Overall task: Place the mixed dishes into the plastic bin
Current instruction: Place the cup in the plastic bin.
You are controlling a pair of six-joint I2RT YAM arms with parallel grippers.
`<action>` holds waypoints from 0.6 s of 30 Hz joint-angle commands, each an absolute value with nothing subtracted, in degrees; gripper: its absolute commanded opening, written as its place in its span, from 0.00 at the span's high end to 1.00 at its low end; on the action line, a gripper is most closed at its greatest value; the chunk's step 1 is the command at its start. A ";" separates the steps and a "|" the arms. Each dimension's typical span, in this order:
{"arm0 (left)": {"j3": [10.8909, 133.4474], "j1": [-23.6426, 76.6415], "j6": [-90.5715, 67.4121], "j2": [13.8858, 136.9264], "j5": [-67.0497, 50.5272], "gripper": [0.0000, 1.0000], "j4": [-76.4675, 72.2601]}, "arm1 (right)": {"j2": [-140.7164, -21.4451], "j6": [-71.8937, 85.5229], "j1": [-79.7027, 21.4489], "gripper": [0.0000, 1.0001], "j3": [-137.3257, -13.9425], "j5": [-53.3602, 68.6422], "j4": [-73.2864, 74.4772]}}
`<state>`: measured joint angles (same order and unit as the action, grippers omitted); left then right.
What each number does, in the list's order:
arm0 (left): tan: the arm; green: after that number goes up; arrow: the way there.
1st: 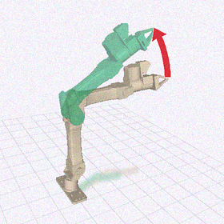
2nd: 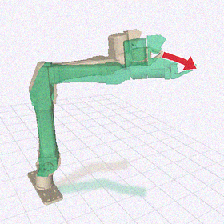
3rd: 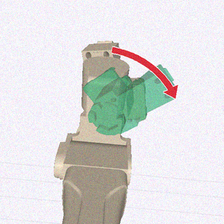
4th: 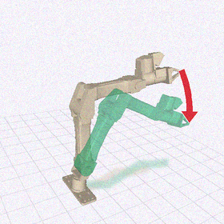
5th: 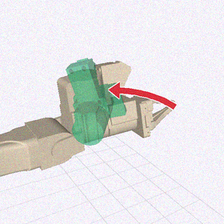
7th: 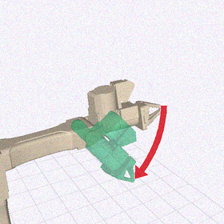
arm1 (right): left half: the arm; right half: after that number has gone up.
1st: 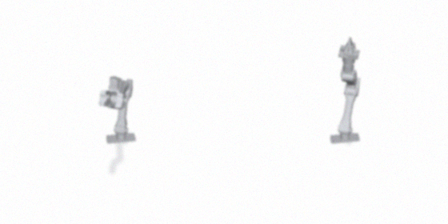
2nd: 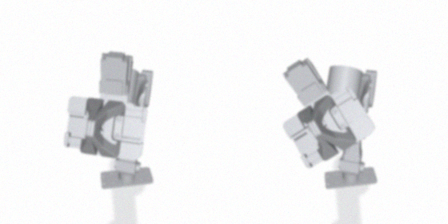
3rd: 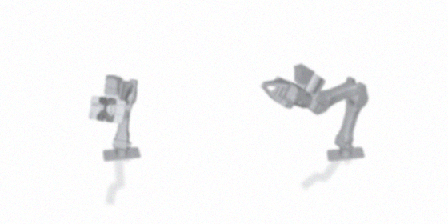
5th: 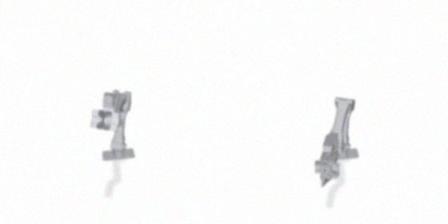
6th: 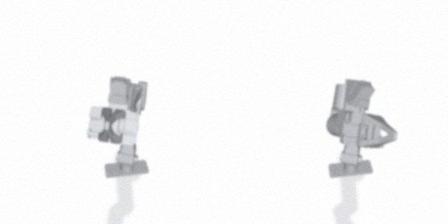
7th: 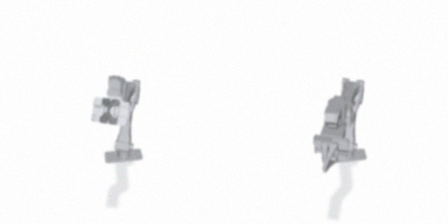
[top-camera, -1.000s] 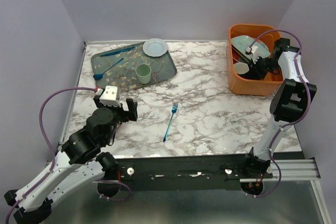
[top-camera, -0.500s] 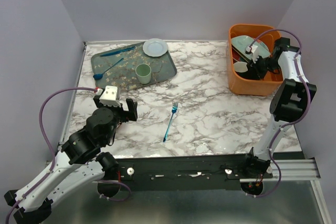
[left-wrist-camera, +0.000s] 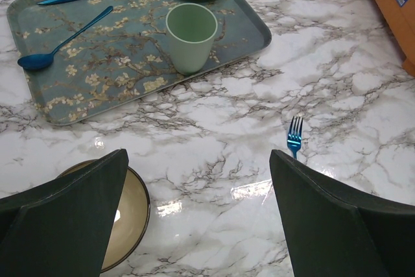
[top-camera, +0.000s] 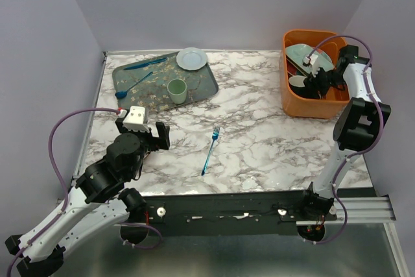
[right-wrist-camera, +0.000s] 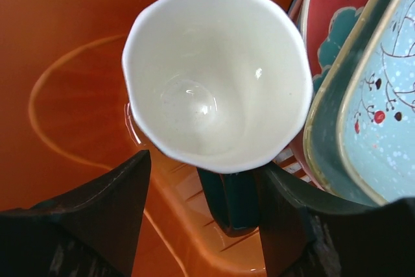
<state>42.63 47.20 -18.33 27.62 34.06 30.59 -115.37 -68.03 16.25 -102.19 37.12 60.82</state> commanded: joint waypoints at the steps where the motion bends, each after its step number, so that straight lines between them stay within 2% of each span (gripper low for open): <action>1: 42.19 46.85 -17.93 27.33 34.54 0.01 30.41 | -112.59 -68.29 16.52 0.28 -101.69 37.18 65.83; 4: 42.19 46.85 -17.93 27.33 34.54 0.01 30.41 | -112.24 -68.82 16.52 0.24 -101.51 36.39 66.62; 5: 42.27 46.85 -18.02 27.33 34.54 0.01 30.41 | -112.15 -69.08 16.52 0.17 -101.51 36.39 66.97; 7: 42.27 46.85 -18.02 27.33 34.54 0.01 30.41 | -111.71 -69.43 16.52 0.13 -101.34 35.77 67.50; 8: 42.28 46.76 -18.02 27.33 34.54 0.01 30.41 | -111.62 -69.69 16.61 0.01 -101.34 35.77 67.67; 18: 42.10 46.76 -18.02 27.33 34.72 0.01 30.32 | -109.52 -70.14 17.58 0.00 -101.95 37.61 69.70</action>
